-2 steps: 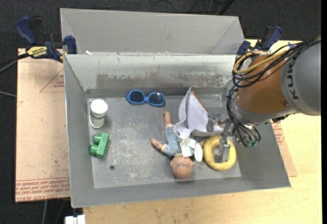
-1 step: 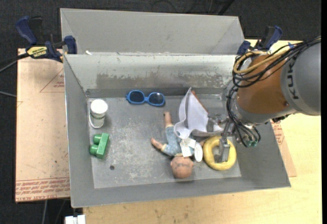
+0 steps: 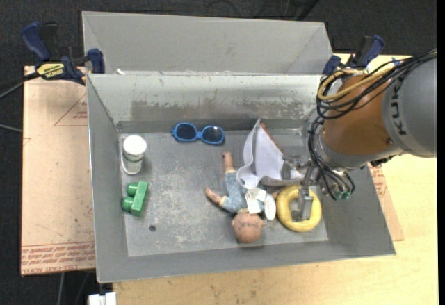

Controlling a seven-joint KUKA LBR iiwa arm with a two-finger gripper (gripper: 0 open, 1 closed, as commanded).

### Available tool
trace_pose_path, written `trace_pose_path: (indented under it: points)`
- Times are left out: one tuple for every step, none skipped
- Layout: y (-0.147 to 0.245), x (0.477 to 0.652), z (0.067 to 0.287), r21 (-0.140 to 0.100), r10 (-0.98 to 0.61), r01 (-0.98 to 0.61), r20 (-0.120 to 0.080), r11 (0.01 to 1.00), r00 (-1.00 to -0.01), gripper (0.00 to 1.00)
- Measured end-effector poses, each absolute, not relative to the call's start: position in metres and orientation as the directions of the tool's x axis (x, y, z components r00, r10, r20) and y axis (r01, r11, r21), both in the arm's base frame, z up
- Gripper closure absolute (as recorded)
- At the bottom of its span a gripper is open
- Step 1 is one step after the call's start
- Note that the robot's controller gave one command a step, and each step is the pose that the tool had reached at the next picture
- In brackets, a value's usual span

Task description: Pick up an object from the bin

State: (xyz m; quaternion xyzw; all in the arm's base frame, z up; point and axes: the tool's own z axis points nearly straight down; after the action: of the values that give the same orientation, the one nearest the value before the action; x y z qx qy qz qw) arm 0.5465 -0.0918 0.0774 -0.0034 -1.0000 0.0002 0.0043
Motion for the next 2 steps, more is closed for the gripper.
trace_pose_path:
  points:
    - [-0.0918,0.5466,0.0774,0.0,0.007,0.007,0.008,1.0,-1.0,1.0]
    - [-0.0913,0.5465,0.0775,-0.001,0.011,0.011,0.009,1.0,-1.0,1.0]
